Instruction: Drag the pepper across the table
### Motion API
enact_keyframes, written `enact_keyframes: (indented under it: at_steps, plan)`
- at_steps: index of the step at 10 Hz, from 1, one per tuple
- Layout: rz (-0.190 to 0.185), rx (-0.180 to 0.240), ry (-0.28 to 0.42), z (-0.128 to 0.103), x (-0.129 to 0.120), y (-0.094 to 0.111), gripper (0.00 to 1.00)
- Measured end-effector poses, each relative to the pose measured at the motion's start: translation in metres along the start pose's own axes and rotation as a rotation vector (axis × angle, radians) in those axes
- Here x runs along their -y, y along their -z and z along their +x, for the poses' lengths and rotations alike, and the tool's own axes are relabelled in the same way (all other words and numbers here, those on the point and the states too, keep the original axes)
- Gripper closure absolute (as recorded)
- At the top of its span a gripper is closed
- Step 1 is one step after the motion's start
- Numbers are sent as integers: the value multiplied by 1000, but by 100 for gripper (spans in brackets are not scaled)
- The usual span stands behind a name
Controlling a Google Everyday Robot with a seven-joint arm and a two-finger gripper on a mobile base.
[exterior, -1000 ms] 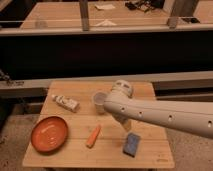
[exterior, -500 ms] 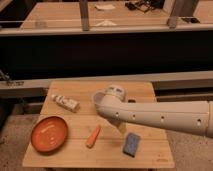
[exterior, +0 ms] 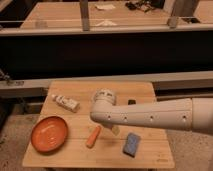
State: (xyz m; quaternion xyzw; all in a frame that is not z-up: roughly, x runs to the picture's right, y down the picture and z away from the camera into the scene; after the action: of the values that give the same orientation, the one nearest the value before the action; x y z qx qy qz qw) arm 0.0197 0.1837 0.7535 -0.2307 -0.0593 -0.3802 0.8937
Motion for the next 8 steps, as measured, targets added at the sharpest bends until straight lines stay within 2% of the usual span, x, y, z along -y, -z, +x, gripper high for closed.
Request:
enact_keyframes:
  at_steps: [8]
  plan:
    - [27,44,112,-25,18,-24,20]
